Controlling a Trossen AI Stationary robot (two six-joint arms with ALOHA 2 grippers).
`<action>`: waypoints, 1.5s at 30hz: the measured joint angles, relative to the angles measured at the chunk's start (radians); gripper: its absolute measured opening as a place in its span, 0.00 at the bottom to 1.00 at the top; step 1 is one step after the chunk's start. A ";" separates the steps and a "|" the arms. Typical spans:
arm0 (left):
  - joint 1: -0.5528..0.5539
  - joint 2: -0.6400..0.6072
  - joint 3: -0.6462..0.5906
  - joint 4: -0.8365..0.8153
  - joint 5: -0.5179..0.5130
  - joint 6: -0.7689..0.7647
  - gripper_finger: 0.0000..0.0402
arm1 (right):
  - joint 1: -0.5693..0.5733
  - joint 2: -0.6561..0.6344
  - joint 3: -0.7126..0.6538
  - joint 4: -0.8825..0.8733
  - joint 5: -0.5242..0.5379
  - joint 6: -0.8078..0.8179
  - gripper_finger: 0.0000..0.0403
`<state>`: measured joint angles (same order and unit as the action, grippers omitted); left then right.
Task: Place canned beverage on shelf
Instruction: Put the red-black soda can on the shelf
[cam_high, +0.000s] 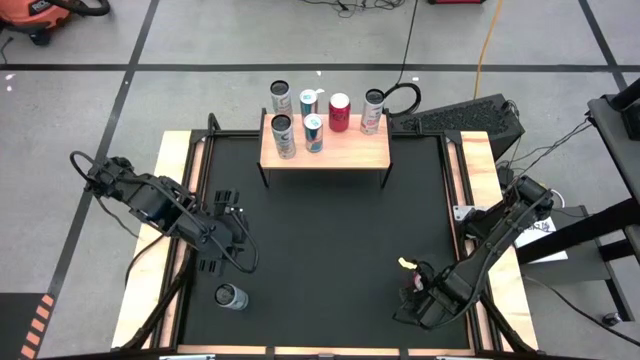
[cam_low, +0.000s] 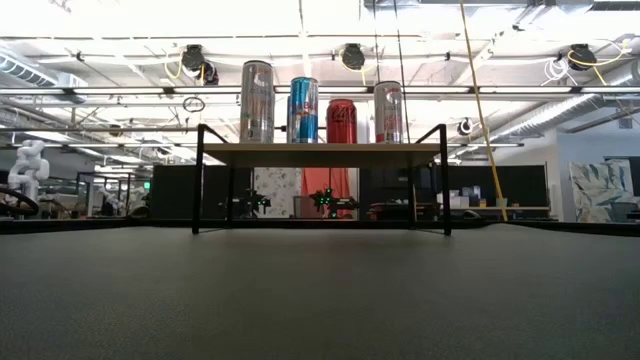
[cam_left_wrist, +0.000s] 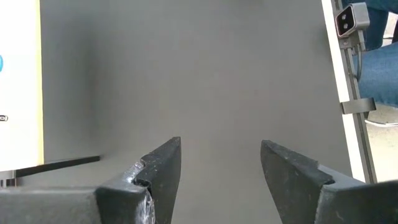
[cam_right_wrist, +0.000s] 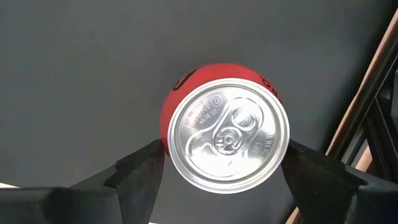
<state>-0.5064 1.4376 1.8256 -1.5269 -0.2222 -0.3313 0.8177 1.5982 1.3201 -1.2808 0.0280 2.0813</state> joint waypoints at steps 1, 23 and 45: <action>0.000 0.000 0.000 0.000 0.000 0.000 0.54 | 0.000 0.000 0.000 0.001 0.000 0.000 0.73; 0.000 0.000 0.000 0.000 -0.026 -0.001 0.54 | 0.000 0.000 -0.001 0.037 0.011 -0.078 0.86; 0.000 0.000 0.000 0.000 -0.026 0.005 0.54 | -0.024 0.003 -0.001 0.011 0.080 -0.064 0.91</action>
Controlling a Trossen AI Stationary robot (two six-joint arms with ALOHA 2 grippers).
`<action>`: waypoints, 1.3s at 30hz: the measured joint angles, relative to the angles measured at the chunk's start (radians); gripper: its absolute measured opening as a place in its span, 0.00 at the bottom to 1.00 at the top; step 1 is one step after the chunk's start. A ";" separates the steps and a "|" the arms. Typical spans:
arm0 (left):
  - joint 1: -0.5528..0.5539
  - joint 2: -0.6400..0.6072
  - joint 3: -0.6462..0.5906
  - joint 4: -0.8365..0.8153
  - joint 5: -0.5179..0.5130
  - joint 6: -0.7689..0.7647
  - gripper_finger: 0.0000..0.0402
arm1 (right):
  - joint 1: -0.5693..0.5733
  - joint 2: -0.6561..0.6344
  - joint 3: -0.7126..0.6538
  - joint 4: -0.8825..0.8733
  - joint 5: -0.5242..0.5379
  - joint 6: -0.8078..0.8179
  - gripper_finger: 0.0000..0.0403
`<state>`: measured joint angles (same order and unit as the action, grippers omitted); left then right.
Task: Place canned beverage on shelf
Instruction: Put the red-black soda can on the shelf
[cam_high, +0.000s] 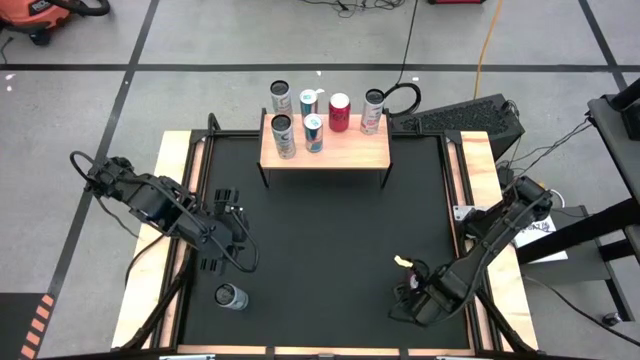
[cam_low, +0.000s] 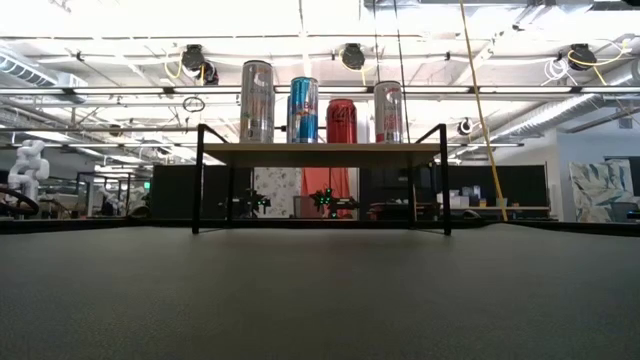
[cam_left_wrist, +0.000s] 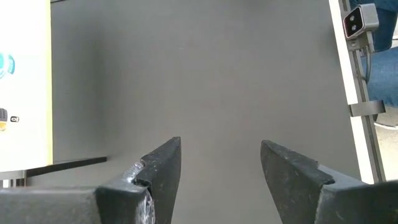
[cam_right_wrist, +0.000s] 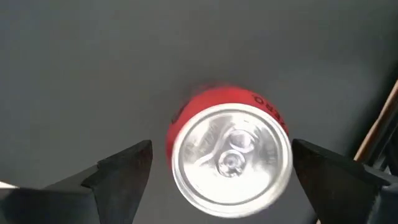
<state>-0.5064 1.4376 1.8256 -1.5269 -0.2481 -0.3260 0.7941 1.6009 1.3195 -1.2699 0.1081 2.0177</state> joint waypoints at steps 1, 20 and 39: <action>0.000 0.000 0.000 0.000 0.000 0.000 0.54 | -0.007 0.004 0.000 0.005 0.000 -0.008 0.91; 0.000 0.000 0.000 0.000 0.000 0.001 0.54 | -0.055 0.070 0.000 0.016 -0.089 -0.121 0.86; 0.000 0.000 0.000 -0.001 0.000 0.003 0.54 | -0.056 0.072 0.001 0.026 -0.111 -0.069 0.66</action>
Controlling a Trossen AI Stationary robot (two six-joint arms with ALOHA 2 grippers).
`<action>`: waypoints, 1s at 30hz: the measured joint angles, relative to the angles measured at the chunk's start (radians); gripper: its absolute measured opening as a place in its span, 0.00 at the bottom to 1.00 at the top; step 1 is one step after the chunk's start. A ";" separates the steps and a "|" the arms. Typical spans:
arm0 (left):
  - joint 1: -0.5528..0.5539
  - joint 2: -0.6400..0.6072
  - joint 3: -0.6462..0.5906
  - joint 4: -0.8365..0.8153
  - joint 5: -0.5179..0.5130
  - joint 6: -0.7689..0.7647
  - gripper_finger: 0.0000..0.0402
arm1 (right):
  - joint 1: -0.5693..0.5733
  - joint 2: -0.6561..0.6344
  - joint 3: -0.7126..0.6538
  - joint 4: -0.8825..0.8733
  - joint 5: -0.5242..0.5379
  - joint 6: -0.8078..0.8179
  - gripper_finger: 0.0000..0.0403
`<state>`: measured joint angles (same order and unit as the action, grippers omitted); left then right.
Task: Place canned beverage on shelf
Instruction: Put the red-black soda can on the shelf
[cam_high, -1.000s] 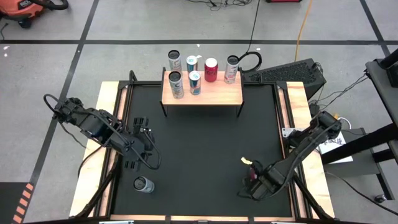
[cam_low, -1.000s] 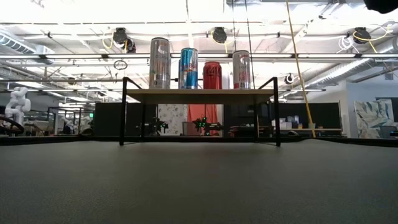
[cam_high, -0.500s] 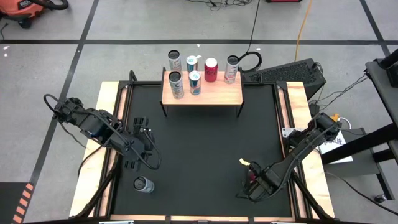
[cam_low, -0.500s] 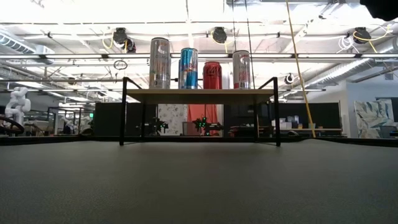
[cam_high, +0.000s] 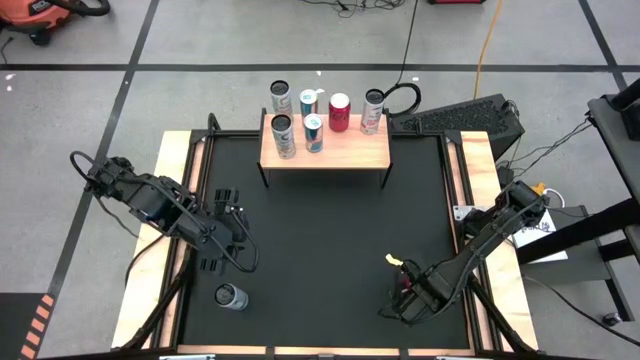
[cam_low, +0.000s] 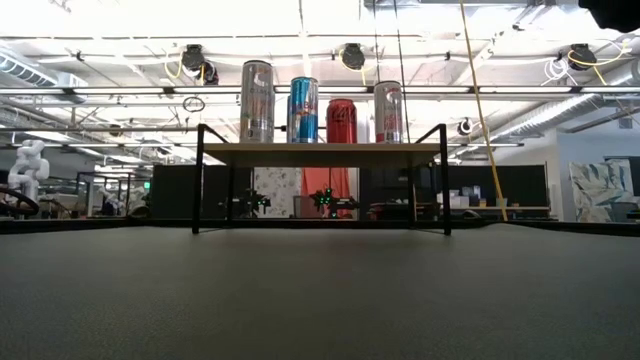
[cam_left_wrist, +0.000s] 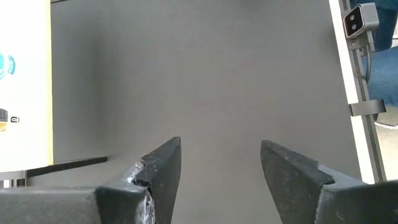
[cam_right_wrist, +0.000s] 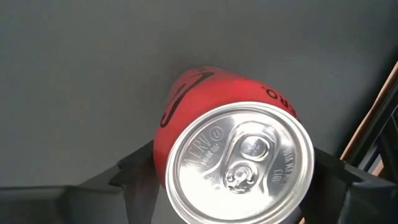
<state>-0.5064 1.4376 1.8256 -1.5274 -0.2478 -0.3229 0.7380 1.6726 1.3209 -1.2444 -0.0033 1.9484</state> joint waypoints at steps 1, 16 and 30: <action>0.000 0.000 0.000 0.000 0.000 0.008 0.54 | 0.000 0.000 0.000 -0.003 0.000 -0.009 0.67; 0.000 0.000 0.000 0.000 0.000 0.017 0.54 | -0.018 0.000 0.000 -0.005 -0.026 -0.057 0.71; 0.000 0.000 0.000 0.000 0.000 0.016 0.54 | -0.065 -0.047 -0.003 -0.043 -0.022 -0.140 0.66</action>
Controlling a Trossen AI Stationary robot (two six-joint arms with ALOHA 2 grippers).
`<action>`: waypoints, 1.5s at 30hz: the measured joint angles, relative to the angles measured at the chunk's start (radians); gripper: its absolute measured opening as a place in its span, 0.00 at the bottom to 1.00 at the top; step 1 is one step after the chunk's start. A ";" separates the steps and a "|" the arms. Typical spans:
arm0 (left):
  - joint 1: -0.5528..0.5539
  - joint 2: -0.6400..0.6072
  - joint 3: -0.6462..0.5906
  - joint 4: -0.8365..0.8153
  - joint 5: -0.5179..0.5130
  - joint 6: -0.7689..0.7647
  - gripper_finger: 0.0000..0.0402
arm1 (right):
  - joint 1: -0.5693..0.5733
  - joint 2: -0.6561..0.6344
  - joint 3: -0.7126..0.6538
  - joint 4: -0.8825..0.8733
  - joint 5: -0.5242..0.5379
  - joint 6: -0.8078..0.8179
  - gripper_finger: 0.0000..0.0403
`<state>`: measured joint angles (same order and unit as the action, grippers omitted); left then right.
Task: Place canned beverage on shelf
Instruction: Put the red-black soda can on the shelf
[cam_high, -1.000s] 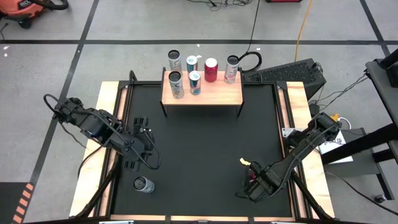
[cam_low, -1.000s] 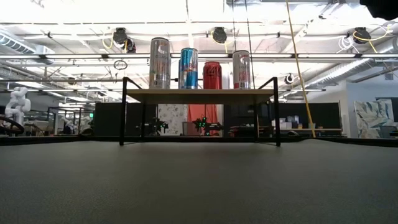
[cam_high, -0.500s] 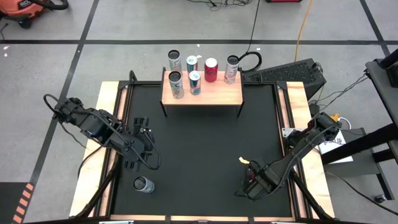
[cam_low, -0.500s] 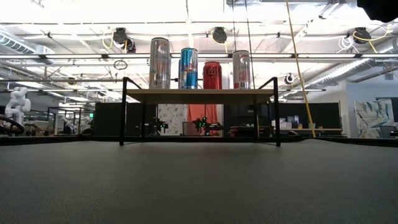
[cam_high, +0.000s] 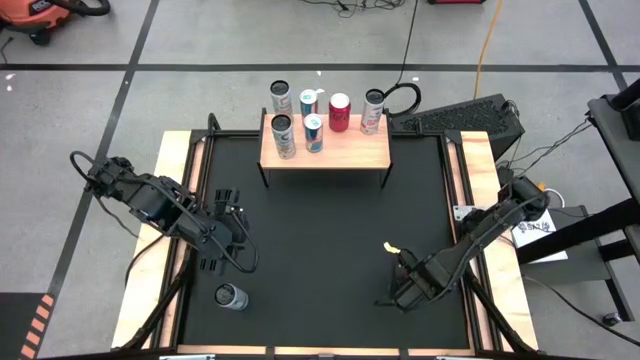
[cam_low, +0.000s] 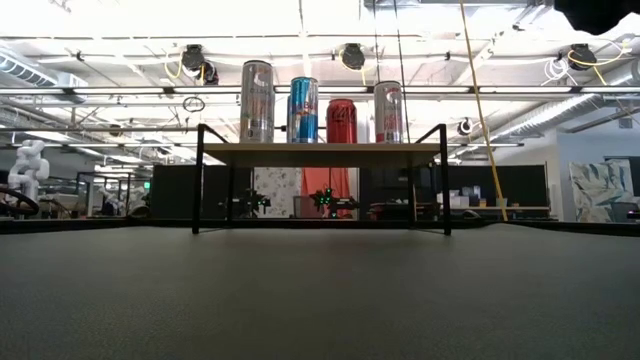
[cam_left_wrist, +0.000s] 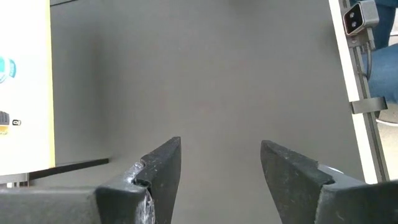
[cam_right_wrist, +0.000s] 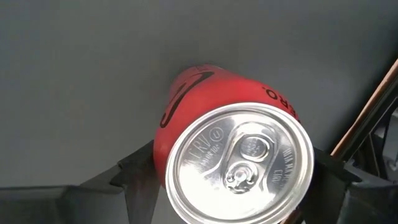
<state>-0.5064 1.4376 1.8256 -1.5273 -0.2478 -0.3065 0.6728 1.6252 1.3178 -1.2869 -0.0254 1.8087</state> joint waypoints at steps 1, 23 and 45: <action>0.000 0.000 0.000 0.000 0.000 0.000 0.54 | -0.007 -0.005 0.000 0.000 0.000 -0.014 0.66; 0.042 0.000 0.000 0.000 -0.039 -0.053 0.54 | -0.403 -0.164 0.009 -0.008 0.040 -0.543 0.66; 0.144 0.000 0.000 0.000 -0.039 -0.053 0.54 | -0.815 -0.154 0.335 -0.065 0.155 -1.092 0.66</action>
<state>-0.3628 1.4376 1.8256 -1.5272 -0.2863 -0.3591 -0.1426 1.4717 1.6524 -1.3518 0.1295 0.7164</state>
